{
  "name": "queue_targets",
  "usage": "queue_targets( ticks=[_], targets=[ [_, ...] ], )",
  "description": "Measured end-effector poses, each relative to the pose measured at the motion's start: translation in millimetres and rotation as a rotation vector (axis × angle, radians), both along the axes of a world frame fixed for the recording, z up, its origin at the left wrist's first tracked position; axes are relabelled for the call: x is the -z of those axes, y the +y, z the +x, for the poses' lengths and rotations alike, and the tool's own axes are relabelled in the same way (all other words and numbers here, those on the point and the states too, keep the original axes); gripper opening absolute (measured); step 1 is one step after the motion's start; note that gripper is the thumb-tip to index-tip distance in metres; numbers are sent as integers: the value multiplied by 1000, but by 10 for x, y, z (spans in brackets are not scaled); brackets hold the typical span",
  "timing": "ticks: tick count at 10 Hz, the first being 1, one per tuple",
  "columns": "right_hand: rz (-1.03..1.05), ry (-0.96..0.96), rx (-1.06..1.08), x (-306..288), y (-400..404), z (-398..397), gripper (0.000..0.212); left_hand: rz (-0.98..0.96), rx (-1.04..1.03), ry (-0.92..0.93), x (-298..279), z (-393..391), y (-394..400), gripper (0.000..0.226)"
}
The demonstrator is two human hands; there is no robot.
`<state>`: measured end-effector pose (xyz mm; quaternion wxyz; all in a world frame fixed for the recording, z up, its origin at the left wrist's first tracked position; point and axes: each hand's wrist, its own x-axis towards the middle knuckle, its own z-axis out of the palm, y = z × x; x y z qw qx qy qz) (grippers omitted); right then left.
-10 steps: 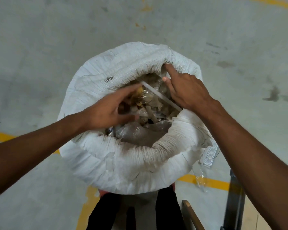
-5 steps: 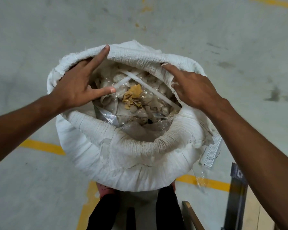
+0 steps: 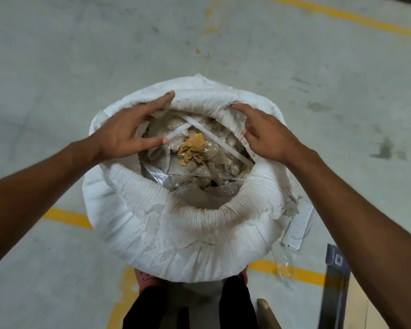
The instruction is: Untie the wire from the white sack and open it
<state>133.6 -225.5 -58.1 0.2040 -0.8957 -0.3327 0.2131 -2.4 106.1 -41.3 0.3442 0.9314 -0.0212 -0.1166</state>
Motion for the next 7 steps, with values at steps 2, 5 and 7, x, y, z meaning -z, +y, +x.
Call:
queue_targets(
  ticks=[2,5,7],
  targets=[
    [-89,195,-11,-178,52,124,75,31,157,63,-160,18,-133,73],
    [-89,93,2,-589,143,-27,48,84,-125,128,-363,-44,-303,76],
    [-19,-79,120,-941,259,-86,43,98,-86,106,-703,53,-404,67]
  ],
)
